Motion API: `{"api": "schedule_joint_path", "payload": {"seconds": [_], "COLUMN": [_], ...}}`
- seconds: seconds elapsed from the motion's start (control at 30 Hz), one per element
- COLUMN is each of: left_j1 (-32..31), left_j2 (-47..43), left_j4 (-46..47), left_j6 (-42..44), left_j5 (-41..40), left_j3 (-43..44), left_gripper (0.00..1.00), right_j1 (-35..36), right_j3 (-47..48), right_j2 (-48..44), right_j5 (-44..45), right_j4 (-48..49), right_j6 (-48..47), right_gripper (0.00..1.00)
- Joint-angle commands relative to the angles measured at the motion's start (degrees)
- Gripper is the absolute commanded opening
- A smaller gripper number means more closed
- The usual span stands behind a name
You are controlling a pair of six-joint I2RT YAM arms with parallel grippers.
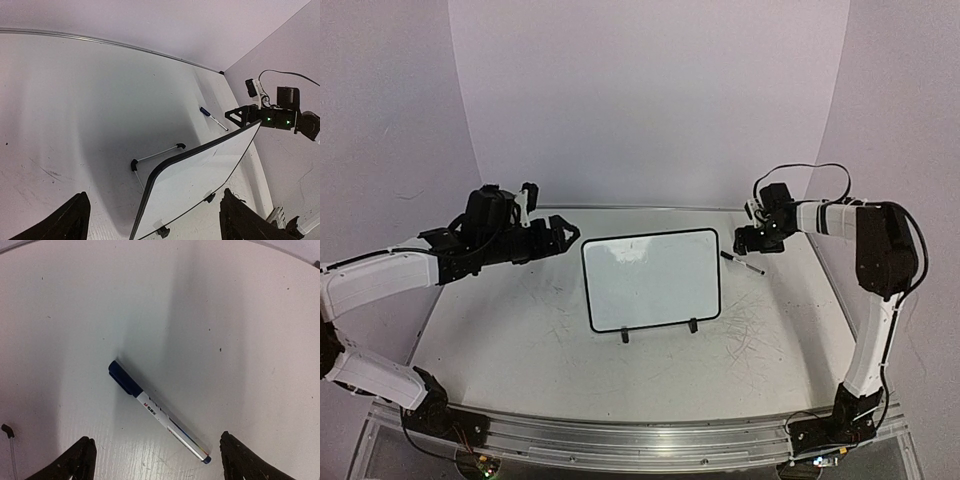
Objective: Write a sentence on the whiteboard
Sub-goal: Adjust the whiteboard at the center of the board.
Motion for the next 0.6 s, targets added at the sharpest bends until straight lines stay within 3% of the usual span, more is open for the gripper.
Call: {"api": "schedule_joint_path", "payload": {"seconds": [0.0,0.1,0.2,0.33,0.57], "left_j1": [-0.3,-0.3,-0.2,-0.3,-0.7], "left_j2": [-0.6,-0.8,-0.8,0.8,3.6], "left_j4": [-0.2,-0.2,-0.1,0.3,0.9], "left_j6": [0.2,-0.1,-0.6,0.2,0.9], "left_j5": [1.7,1.7,1.3,0.9,-0.2], "left_j3": [-1.2,-1.4,-1.3,-1.2,0.0], "left_gripper": [0.91,0.91,0.92,0.92,0.92], "right_j1": [0.3,0.7,1.1,2.9,20.7], "right_j3": [3.7,0.4,-7.4,-20.0,-35.3], "right_j2": [1.1,-1.8,-11.0,-23.0,-41.1], "right_j5": [1.5,2.9,7.8,4.6,8.0], "right_j4": [-3.6,-3.7,-3.7,-3.2,-1.3], "right_j6": [-1.8,3.9,9.8,13.3,23.4], "right_gripper": [0.84,0.83,0.83,0.82,0.81]}}
